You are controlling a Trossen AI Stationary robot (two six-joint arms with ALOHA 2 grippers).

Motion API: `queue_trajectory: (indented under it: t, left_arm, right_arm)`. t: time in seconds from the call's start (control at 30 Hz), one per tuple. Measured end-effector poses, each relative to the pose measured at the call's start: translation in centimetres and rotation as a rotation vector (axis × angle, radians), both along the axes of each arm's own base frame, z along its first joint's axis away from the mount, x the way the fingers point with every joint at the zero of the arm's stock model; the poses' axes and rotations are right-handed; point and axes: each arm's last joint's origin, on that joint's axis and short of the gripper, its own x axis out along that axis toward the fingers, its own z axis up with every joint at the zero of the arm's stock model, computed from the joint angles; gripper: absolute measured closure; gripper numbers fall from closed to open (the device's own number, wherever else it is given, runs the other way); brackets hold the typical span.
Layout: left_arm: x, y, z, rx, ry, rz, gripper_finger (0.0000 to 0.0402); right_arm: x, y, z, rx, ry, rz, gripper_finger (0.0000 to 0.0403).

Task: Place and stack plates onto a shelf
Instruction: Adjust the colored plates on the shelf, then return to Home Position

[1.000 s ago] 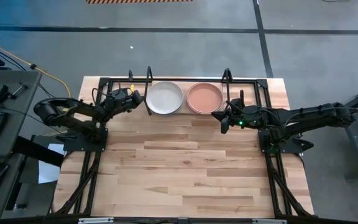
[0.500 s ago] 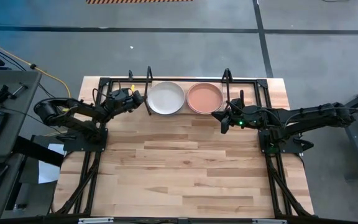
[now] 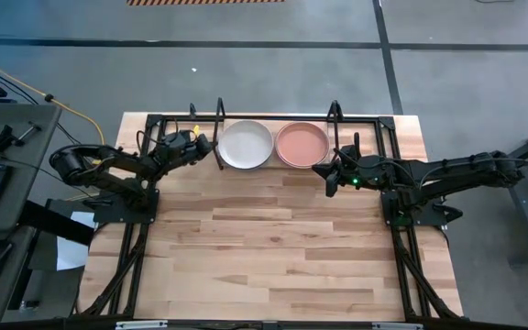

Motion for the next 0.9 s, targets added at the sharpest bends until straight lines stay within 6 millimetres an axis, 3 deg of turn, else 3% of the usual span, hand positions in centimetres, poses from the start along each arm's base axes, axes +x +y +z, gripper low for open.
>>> queue_trajectory:
  t: [0.37,0.9]
  left_arm:
    - [-2.3,1.8,2.3,0.152,-0.035,0.032,0.0401]
    - [-4.4,1.6,6.4,0.373,-0.147,0.158,0.0401]
  right_arm:
    - [-0.1,0.0,0.1,0.000,-0.004,0.000,0.0403]
    - [-0.1,-0.2,0.1,-0.020,-0.005,-0.055,0.0403]
